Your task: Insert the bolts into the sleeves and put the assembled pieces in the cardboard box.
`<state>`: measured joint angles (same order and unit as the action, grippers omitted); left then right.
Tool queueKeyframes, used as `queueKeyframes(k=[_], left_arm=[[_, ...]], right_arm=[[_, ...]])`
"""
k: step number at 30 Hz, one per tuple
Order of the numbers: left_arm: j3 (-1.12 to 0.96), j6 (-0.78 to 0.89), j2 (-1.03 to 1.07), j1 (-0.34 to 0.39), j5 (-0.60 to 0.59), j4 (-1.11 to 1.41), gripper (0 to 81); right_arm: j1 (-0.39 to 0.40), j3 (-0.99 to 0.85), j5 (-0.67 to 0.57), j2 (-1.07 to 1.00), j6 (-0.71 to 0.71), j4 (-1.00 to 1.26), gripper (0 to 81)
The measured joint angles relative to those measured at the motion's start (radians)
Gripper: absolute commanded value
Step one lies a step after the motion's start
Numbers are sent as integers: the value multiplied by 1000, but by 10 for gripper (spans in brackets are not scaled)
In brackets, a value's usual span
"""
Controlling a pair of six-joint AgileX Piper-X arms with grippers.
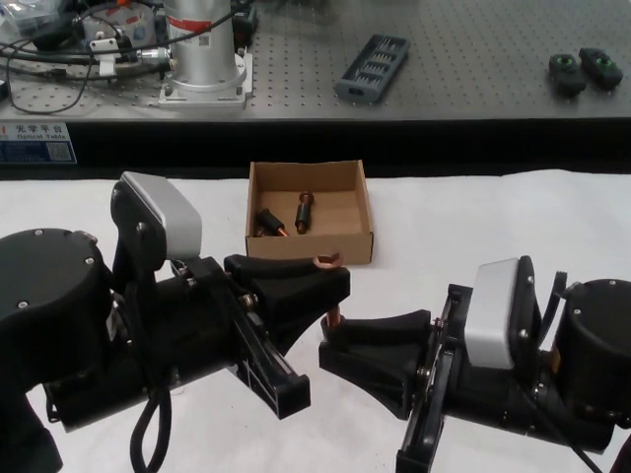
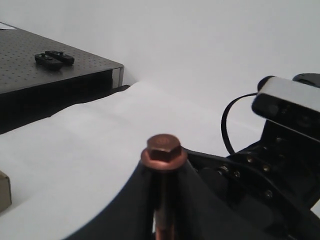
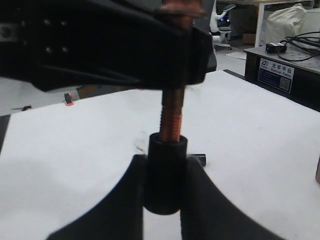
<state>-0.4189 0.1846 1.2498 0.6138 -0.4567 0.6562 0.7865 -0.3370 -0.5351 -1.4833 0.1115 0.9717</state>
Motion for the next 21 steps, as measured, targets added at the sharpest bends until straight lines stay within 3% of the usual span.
queueKeyframes(k=[21], left_arm=[[-3, -41, -3, 2, -67, 13, 6]], right_arm=[[-3, 7, -48, 0, 90, 34, 13]])
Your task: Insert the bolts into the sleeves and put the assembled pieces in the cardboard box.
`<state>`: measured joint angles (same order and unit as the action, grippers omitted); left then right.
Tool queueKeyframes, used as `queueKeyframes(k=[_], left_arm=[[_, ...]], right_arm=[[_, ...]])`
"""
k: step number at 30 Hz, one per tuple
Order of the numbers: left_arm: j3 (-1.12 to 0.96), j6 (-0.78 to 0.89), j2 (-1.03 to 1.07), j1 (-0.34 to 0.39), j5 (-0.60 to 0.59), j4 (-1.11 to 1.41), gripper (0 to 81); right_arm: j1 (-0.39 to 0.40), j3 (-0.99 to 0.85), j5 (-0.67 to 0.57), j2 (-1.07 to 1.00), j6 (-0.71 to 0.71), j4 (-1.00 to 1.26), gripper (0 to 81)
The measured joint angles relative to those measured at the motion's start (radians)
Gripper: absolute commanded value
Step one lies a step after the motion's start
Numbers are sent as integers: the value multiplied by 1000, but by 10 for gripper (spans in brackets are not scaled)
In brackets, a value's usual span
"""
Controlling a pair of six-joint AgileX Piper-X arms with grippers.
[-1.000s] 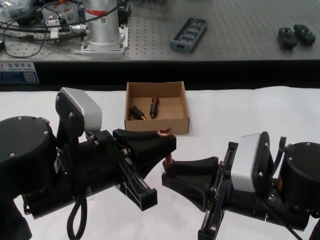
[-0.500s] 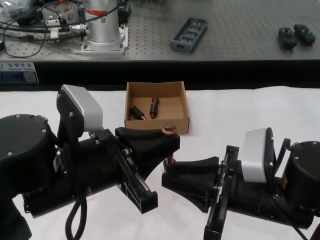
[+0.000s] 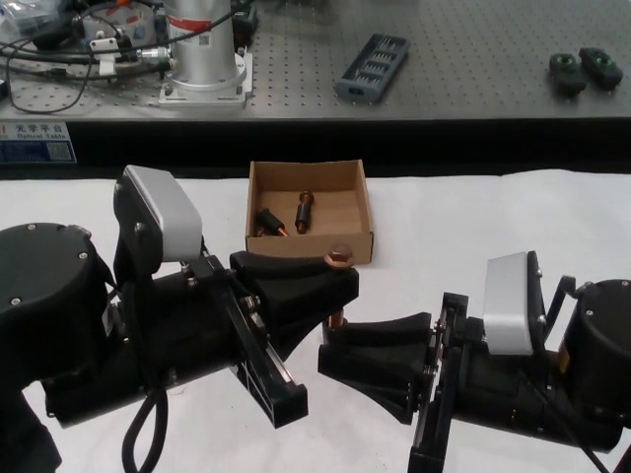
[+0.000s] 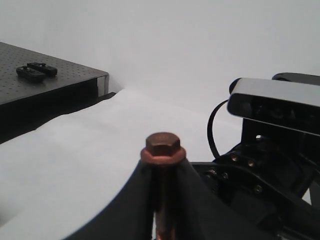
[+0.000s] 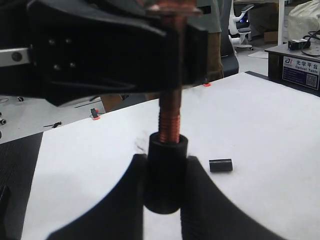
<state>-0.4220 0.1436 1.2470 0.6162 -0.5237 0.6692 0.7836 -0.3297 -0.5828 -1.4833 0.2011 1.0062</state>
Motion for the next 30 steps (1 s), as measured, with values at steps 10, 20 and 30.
queueKeyframes(k=[10, 20, 30], left_arm=[[-7, -5, 0, 0, 4, 3, 6], [-11, -4, 0, 2, 8, 9, 6], [-7, -48, 0, -16, 17, -14, 561]], right_arm=[[-22, 0, -20, 0, 8, 12, 13], [-31, 0, -36, 0, 25, 38, 13], [-31, 0, -52, 0, 30, 72, 13]])
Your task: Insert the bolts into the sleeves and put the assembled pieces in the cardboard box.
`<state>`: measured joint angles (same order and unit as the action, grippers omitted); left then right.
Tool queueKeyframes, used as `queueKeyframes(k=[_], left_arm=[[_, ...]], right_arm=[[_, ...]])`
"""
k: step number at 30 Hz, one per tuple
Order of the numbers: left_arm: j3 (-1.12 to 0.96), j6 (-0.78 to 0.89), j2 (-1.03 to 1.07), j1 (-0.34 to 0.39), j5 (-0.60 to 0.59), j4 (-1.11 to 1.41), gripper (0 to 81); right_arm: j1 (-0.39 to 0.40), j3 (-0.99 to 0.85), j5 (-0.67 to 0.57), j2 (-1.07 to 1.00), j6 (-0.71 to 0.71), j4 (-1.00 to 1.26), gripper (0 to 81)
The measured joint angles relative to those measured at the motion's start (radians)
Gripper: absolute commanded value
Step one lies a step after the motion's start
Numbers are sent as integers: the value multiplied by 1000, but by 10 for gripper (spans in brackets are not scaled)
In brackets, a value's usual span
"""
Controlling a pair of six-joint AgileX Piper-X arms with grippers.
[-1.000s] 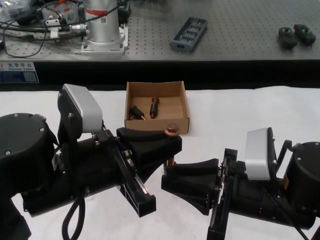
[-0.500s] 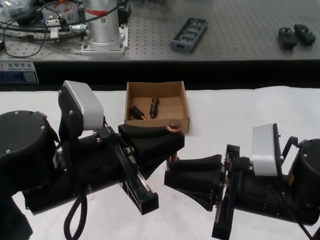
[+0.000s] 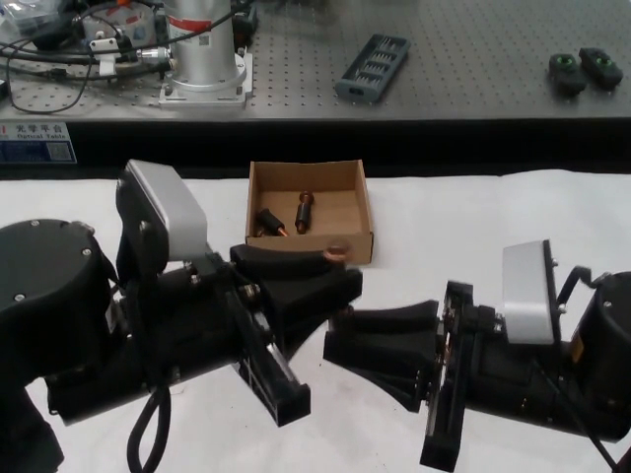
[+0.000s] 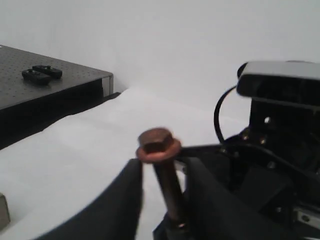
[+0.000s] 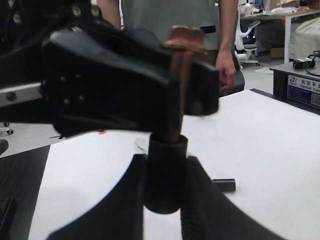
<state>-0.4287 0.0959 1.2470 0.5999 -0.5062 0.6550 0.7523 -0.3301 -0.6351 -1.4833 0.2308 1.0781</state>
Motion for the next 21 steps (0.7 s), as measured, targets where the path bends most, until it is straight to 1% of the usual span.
queueKeyframes(k=[1, 2, 5, 6, 10, 13, 17, 18, 19, 20, 21], left_arm=[[0, -3, 0, -4, 11, 0, 592], [0, -5, 0, -9, 22, 0, 587], [0, -5, 0, -15, 54, 0, 510], [0, -5, 0, -18, 54, 0, 503], [0, -10, -3, -36, 40, 0, 519], [3, -13, -41, -68, 28, -12, 522], [5, -18, -172, -156, 65, -42, 522], [5, -18, -221, -169, 74, -66, 522], [5, -18, -266, -175, 77, -104, 522], [5, -18, -320, -180, 77, -150, 522], [5, -18, -373, -181, 69, -202, 521]], right_arm=[[0, 0, -6, 0, 0, 5, 13], [0, 0, -8, 0, 0, 8, 13], [0, 0, -8, 0, 0, 8, 13], [0, 0, -8, 0, 2, 6, 13], [-4, -8, 2, 0, 12, -20, 13], [-20, -14, 18, 0, 12, -39, 13], [-59, -78, 49, 0, -1, -128, 13], [-59, -83, 49, 0, -3, -136, 13], [-78, -137, 64, 0, -49, -232, 13], [-80, -144, 65, 0, -49, -232, 13], [-86, -181, 71, 0, -81, -291, 13]])
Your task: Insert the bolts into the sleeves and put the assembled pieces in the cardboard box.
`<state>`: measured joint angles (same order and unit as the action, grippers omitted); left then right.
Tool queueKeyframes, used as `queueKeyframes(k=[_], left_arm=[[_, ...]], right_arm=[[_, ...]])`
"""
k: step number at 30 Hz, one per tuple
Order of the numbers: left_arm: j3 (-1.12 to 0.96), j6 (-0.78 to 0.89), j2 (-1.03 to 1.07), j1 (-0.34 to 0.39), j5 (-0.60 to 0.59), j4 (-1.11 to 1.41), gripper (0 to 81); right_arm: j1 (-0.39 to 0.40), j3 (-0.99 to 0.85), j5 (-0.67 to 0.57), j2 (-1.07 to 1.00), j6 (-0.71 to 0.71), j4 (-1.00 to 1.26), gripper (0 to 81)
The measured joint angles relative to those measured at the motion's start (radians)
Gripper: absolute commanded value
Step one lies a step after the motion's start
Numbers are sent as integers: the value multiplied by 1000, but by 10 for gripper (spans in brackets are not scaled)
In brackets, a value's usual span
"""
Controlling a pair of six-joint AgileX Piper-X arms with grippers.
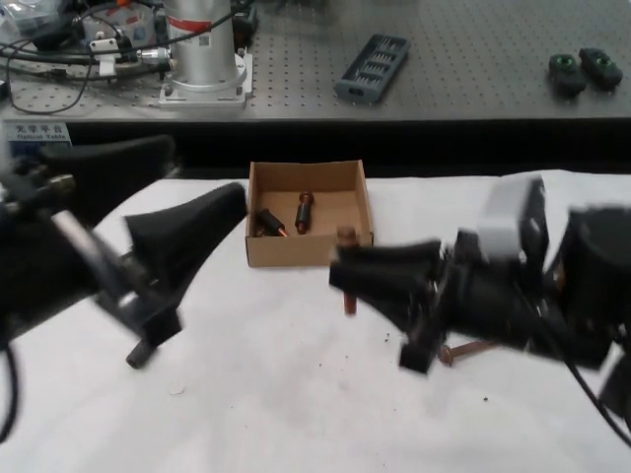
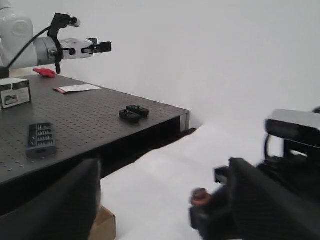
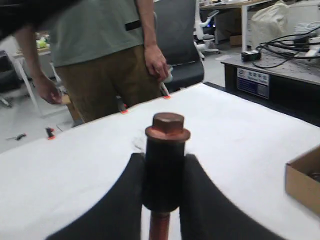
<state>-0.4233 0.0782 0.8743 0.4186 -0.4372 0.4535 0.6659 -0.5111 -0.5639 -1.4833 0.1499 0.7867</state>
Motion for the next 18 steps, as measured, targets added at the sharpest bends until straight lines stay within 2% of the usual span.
queueKeyframes(k=[2, 8, 13, 18], left_arm=[[0, 0, -90, 0, -20, -100, 511], [-2, 53, -246, 7, -37, -366, 440], [-2, 64, -289, 7, -29, -657, 434], [1, 64, -289, 7, 13, -827, 340]], right_arm=[[-12, -67, 10, -6, -62, -102, 13], [-49, -255, 9, -147, -130, -213, 13], [-98, -492, 14, -377, -51, -289, 13], [-129, -742, 57, -550, 9, -469, 13]])
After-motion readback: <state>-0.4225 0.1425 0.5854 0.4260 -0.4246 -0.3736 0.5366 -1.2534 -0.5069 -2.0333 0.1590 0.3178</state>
